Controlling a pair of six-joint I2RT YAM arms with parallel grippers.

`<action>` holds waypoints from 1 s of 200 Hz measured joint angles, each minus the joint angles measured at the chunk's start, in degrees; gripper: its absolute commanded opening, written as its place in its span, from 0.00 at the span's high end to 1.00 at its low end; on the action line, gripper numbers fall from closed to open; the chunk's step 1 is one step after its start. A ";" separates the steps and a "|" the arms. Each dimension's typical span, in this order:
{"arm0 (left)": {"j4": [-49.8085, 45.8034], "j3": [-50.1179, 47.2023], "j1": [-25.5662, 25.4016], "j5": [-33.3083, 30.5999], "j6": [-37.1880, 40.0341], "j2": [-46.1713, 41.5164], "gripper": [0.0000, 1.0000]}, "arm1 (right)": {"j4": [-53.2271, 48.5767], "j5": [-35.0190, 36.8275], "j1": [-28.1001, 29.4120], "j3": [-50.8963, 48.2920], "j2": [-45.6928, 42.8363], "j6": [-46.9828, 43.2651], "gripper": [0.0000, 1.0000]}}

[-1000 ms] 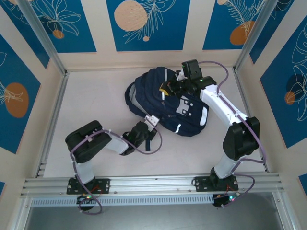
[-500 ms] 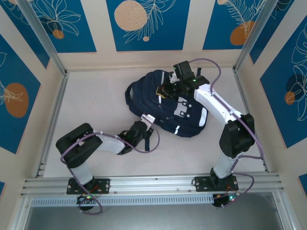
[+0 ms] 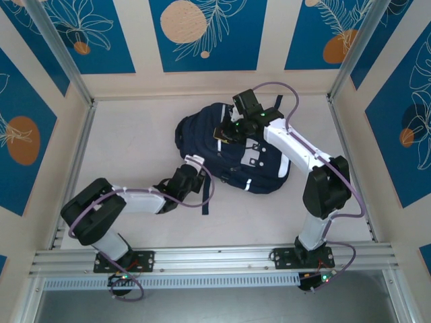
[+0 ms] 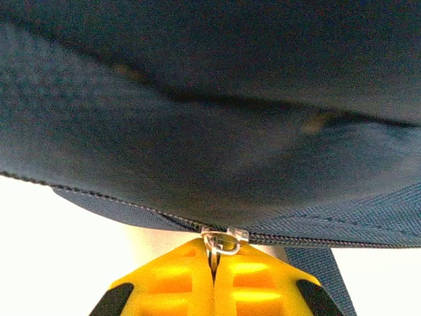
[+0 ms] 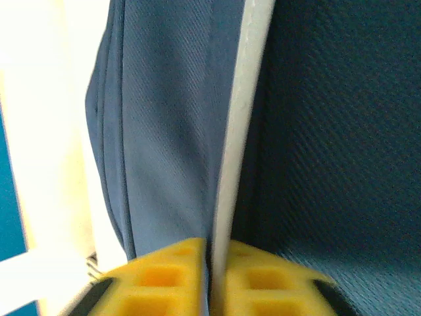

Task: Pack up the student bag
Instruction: Zip the student bag at the center of the table.

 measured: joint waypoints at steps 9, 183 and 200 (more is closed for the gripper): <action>-2.08 0.07 0.20 1.14 -0.74 -0.39 1.00 | -1.16 1.81 0.22 0.00 -0.20 -0.59 0.52; -29.33 9.84 -9.53 21.77 -5.01 -4.98 1.00 | 25.03 7.76 9.53 -65.24 -45.35 36.85 0.25; -29.86 10.14 -10.38 21.77 -5.18 -4.85 1.00 | 29.59 9.62 10.54 -67.32 -45.66 40.89 0.24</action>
